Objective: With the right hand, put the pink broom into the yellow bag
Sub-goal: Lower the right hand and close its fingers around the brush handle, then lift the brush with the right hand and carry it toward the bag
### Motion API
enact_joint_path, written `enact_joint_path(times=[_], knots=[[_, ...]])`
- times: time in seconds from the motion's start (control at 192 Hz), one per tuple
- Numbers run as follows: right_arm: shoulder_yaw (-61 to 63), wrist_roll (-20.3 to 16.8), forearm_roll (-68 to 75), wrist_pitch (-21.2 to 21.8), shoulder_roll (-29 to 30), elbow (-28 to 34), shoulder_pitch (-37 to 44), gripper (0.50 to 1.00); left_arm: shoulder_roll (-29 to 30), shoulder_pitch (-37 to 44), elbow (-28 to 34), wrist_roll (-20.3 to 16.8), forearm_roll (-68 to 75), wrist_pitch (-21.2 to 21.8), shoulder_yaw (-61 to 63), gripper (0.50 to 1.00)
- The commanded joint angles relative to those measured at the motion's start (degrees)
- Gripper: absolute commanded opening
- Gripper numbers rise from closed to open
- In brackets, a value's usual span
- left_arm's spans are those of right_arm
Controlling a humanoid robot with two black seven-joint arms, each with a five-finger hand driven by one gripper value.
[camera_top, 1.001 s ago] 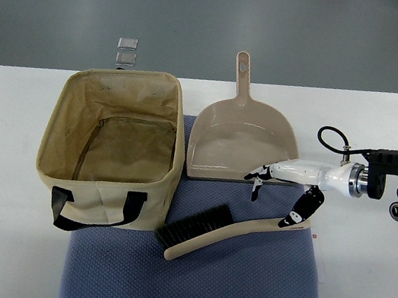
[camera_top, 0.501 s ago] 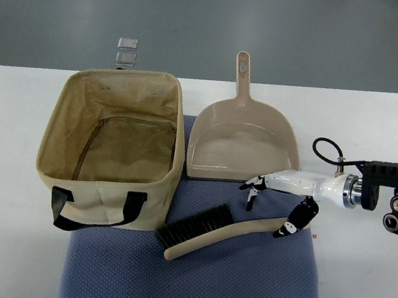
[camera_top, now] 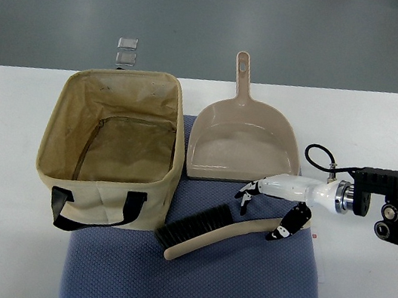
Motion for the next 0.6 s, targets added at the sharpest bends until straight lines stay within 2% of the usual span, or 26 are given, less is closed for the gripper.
enact_joint_path(times=[0.0, 0.089, 0.146, 0.245, 0.328, 0.365, 0.48, 0.594], knots=[[-0.01, 0.08, -0.56, -0.25, -0.08, 0.00, 0.01, 0.789, 0.00, 0.00, 0.01, 0.00, -0.05, 0.00, -0.01, 1.000], [-0.01, 0.17, -1.26, -0.25, -0.17, 0.00, 0.01, 0.709, 0.00, 0.00, 0.01, 0.00, -0.05, 0.00, -0.01, 1.000], [-0.01, 0.25, -2.40, -0.25, -0.17, 0.09, 0.01, 0.635, 0.00, 0.00, 0.01, 0.00, -0.05, 0.00, -0.01, 1.000], [-0.01, 0.43, -4.07, -0.25, -0.17, 0.00, -0.08, 0.572, 0.00, 0.00, 0.01, 0.00, -0.05, 0.00, -0.01, 1.000], [-0.01, 0.52, -4.34, -0.34, -0.26, 0.09, 0.01, 0.539, 0.00, 0.00, 0.01, 0.00, -0.05, 0.00, -0.01, 1.000], [-0.01, 0.52, -4.34, -0.43, -0.43, 0.09, 0.09, 0.500, 0.00, 0.00, 0.01, 0.00, 0.04, 0.00, -0.01, 1.000], [0.08, 0.78, -4.34, -0.43, -1.05, 0.18, 0.62, 0.500, 0.00, 0.00, 0.01, 0.00, 0.04, 0.00, -0.01, 1.000], [1.57, 2.98, -4.25, -0.34, -2.63, 0.09, 0.71, 0.500, 0.00, 0.00, 0.01, 0.00, -0.05, 0.00, -0.01, 1.000]])
